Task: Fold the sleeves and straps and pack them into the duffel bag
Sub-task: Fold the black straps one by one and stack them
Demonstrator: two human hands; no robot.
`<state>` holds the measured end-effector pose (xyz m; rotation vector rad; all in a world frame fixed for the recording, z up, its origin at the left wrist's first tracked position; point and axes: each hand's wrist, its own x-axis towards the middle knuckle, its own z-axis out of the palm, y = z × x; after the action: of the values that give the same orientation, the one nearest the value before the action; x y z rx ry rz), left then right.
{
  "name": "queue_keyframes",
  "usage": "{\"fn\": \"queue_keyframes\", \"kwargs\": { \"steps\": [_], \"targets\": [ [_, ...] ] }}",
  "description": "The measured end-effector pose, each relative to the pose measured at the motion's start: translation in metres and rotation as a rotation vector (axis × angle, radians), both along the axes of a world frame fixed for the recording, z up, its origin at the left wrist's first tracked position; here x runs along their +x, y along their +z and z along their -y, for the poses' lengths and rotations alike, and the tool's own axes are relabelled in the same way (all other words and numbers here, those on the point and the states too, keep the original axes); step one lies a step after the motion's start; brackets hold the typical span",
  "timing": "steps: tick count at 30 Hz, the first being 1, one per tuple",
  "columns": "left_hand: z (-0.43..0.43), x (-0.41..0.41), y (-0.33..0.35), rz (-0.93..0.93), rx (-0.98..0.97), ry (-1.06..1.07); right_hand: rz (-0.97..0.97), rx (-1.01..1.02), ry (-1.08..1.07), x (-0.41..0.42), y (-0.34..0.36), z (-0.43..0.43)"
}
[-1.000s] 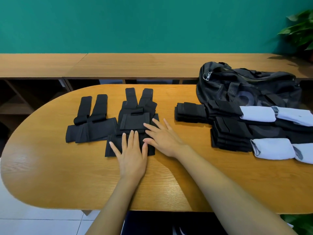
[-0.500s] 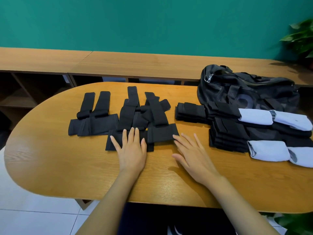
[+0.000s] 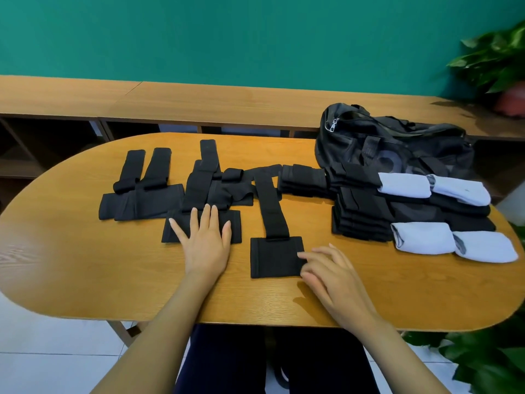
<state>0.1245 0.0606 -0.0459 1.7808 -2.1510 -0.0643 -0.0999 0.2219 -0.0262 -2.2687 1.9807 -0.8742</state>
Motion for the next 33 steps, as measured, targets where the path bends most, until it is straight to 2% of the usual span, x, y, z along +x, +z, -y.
{"fn": "queue_keyframes", "kwargs": {
  "steps": [4,7,10,14,17,20,25,33],
  "targets": [
    [-0.001,-0.001,0.002,0.006,-0.039,-0.041,-0.049,0.201,-0.041,0.001,0.009,0.029],
    [-0.009,-0.001,0.007,-0.013,-0.147,-0.237,-0.109,0.296,-0.053,0.002,0.001,0.043],
    [-0.018,0.0,0.011,-0.041,-0.188,-0.489,-0.08,0.296,-0.07,0.001,-0.007,0.045],
    [-0.021,0.003,0.012,-0.117,-0.153,-0.686,-0.008,0.206,-0.056,-0.001,-0.01,0.041],
    [-0.025,0.004,0.011,-0.14,-0.152,-0.738,0.078,0.141,-0.048,0.0,-0.011,0.037],
    [-0.03,0.006,0.011,-0.166,-0.193,-0.763,0.081,0.054,-0.041,-0.001,-0.014,0.033],
    [-0.037,0.009,0.006,-0.131,-0.235,-0.791,0.105,0.042,-0.03,0.0,-0.016,0.027],
    [-0.051,0.016,0.007,0.004,-0.091,-0.854,0.079,0.074,-0.021,-0.005,-0.018,0.018]
  ]
}}
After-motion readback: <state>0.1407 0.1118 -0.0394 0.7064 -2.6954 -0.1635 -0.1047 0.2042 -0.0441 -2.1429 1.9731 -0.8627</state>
